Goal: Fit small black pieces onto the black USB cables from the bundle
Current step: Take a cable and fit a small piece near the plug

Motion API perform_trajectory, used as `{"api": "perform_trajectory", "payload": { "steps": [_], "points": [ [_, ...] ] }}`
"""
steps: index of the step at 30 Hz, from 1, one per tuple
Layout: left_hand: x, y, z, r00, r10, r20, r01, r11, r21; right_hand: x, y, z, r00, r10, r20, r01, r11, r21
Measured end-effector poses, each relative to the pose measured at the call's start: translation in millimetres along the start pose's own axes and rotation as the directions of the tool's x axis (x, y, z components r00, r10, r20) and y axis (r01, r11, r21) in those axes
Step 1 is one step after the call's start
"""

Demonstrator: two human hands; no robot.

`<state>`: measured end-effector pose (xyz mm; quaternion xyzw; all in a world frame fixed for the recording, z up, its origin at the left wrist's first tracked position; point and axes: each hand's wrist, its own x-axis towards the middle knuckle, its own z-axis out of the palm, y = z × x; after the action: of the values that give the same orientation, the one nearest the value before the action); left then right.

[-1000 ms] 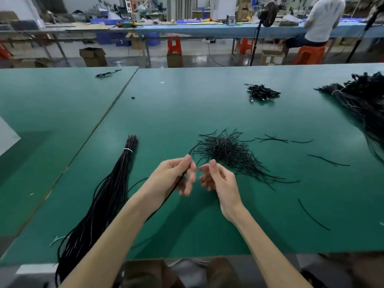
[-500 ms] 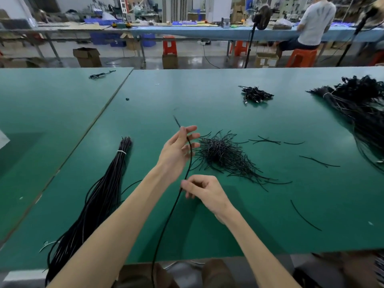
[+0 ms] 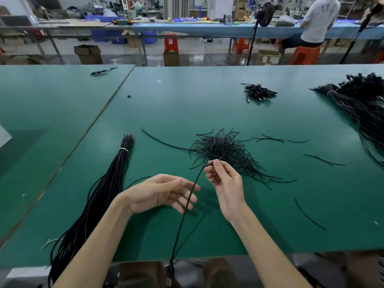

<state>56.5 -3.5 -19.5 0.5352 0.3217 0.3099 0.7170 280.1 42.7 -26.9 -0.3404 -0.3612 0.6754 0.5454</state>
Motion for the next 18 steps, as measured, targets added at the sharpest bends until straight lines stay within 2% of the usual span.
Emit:
{"api": "perform_trajectory", "payload": {
  "steps": [4,7,10,13,15,18],
  "points": [
    [-11.4,-8.5,-1.4,0.994,0.074,0.076,-0.072,0.997,-0.037,0.9,-2.0,-0.4,0.998,0.053,-0.046,-0.046,0.988,0.149],
    [-13.2,-8.6,-3.7,0.977,0.211,0.028,-0.198,0.951,-0.237,3.5,-2.6,-2.3,0.994,0.082,-0.078,-0.064,0.975,0.213],
    [-14.9,-3.7,-11.6,0.931,0.305,-0.200,-0.365,0.780,-0.509,3.5,-0.9,-2.1,0.994,0.084,-0.073,-0.070,0.981,0.179],
    [-17.2,0.3,-12.2,0.873,0.391,-0.292,-0.462,0.469,-0.753,3.3,-1.2,-1.2,0.993,0.096,-0.067,-0.086,0.988,0.128],
    [-16.5,1.9,-9.5,0.854,0.392,-0.343,-0.499,0.428,-0.754,2.9,-1.9,0.2,0.994,0.091,-0.063,-0.085,0.992,0.092],
    [-16.6,4.4,-7.2,0.830,0.378,-0.411,-0.552,0.442,-0.708,0.9,-0.5,2.1,0.998,0.053,-0.030,-0.054,0.997,-0.062]
  ]
}}
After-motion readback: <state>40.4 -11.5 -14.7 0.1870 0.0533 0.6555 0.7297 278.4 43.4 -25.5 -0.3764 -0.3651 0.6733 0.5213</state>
